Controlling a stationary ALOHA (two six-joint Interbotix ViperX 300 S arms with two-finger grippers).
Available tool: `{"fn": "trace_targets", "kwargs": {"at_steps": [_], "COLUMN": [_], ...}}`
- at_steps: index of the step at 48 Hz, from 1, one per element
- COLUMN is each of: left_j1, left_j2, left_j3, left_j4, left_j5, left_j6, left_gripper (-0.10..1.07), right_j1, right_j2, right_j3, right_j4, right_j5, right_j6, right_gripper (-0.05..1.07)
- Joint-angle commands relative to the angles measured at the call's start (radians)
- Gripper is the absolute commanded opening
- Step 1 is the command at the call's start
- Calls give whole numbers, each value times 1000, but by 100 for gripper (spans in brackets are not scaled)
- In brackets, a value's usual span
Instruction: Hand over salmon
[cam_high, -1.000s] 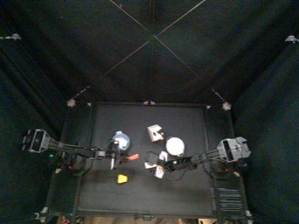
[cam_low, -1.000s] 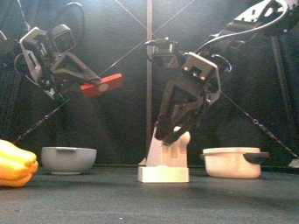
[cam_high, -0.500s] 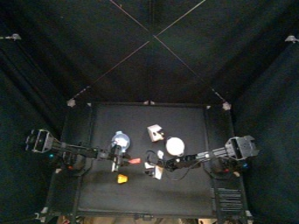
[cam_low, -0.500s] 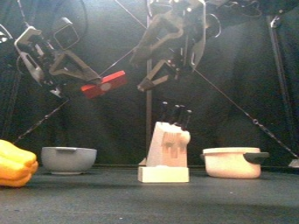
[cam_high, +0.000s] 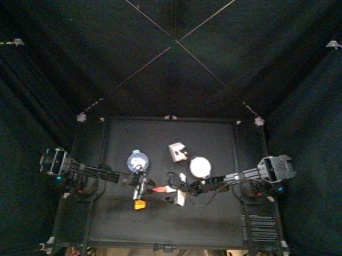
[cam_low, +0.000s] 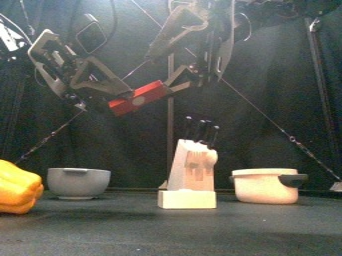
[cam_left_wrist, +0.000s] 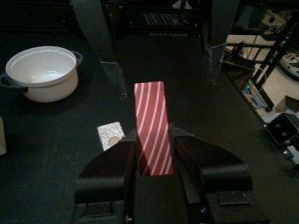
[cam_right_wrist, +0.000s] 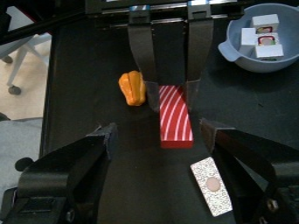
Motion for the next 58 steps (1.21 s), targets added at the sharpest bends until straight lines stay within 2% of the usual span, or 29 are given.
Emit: {"fn": "trace_targets", "kwargs": {"at_steps": [1, 20, 31, 39, 48, 58], "left_j1": [-2, -2, -2, -2, -2, -2], "left_j2": [8, 11, 25, 25, 25, 26], "left_j3": [-31, -43, -48, -49, -48, -46], "left_j4": [2, -2, -3, -3, -3, -3], "left_j5": [-6, -6, -6, -6, -6, -6], "left_j6": [0, -2, -2, -2, -2, -2], "left_gripper": [49, 49, 49, 49, 49, 49], "right_j1": [-8, -26, -34, -38, -38, -38], "right_j2": [-20, -17, 0, 11, 12, 14], "right_j3": [-12, 26, 15, 12, 5, 3], "right_j4": [3, 11, 29, 29, 29, 29], "right_j5": [-11, -11, -11, -11, -11, -11], "right_j6": [-2, 0, -2, -3, -3, -3], "right_gripper": [104, 103, 102, 97, 85, 79]}}
